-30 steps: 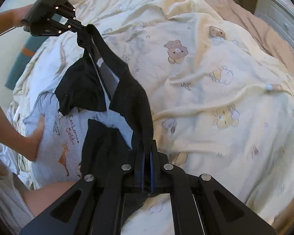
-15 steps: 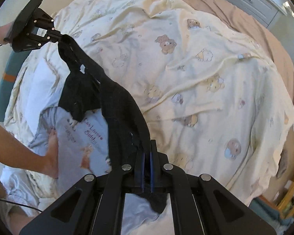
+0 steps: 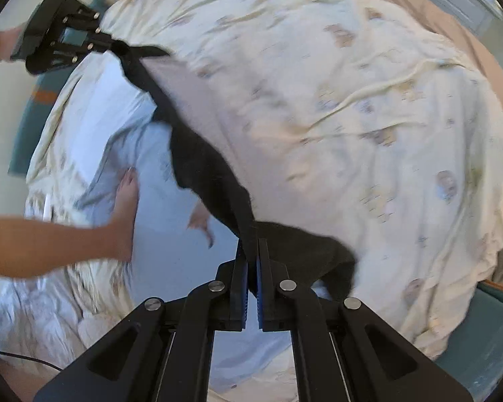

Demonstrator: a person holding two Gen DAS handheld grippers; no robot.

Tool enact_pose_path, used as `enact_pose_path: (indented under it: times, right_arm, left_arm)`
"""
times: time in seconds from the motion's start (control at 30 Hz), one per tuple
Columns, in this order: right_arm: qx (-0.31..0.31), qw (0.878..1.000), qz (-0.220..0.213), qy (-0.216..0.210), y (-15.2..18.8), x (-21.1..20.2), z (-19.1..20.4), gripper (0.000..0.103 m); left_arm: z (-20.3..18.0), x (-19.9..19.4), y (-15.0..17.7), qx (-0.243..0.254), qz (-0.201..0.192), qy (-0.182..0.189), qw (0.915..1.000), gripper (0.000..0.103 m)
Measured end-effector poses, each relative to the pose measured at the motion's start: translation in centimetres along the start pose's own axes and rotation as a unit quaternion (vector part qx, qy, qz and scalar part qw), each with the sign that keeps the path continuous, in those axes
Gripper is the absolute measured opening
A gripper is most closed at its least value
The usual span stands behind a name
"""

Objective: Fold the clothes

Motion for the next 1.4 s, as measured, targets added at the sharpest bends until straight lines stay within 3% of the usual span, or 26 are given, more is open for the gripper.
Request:
enact_pose_path:
  times: [0.07, 0.17, 0.4, 0.63, 0.83, 1.03, 1.23, 1.33, 1.4]
  right_arm:
    - [-0.013, 1.000, -0.006, -0.008, 2.6, 0.8, 2.0, 0.003]
    - [-0.031, 0.999, 0.000, -0.009, 5.8, 1.9, 4.3, 0.003]
    - [-0.031, 0.999, -0.002, -0.006, 14.2, 7.5, 8.7, 0.003]
    - [-0.054, 0.998, -0.029, 0.003, 20.8, 13.6, 14.2, 0.003]
    - [-0.015, 0.999, -0.041, -0.020, 24.7, 17.6, 17.3, 0.003]
    - [-0.020, 0.999, -0.038, -0.023, 26.6, 16.7, 19.1, 0.003]
    - [-0.002, 1.000, -0.011, -0.009, 27.8, 21.7, 19.5, 0.005]
    - [0.045, 0.999, -0.012, -0.025, 28.1, 21.6, 19.0, 0.012]
    - [0.061, 0.998, -0.011, -0.031, 28.3, 20.9, 18.6, 0.027]
  left_arm:
    - [-3.3, 0.4, 1.4, -0.006, 0.022, -0.002, 0.9997, 0.001]
    - [-8.1, 0.7, 2.6, -0.001, 0.018, 0.003, 0.9998, 0.001]
    - [-17.9, 4.9, 7.1, 0.044, -0.027, 0.038, 0.9980, 0.001]
    - [-26.9, 10.8, 12.9, 0.108, -0.090, 0.073, 0.9873, 0.001]
    - [-31.1, 11.8, 15.4, 0.085, -0.097, 0.092, 0.9873, 0.001]
    - [-34.9, 11.1, 17.0, 0.155, -0.063, 0.079, 0.9828, 0.001]
    - [-35.9, 15.8, 17.0, 0.108, -0.039, 0.102, 0.9880, 0.001]
    - [-35.3, 16.3, 17.3, 0.076, -0.020, 0.100, 0.9919, 0.004]
    - [-34.2, 16.0, 17.8, 0.060, -0.009, 0.085, 0.9945, 0.018]
Point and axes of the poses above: each gripper's, at about its wrist camera, not at the fingertips, and x roughly the way its jaws point, z to its left, y to its underside, the point moved 6 cm from there along x, roughly the way its jaws point, and after that the axes turned 8 degrees about y, right-handed, at the moved point
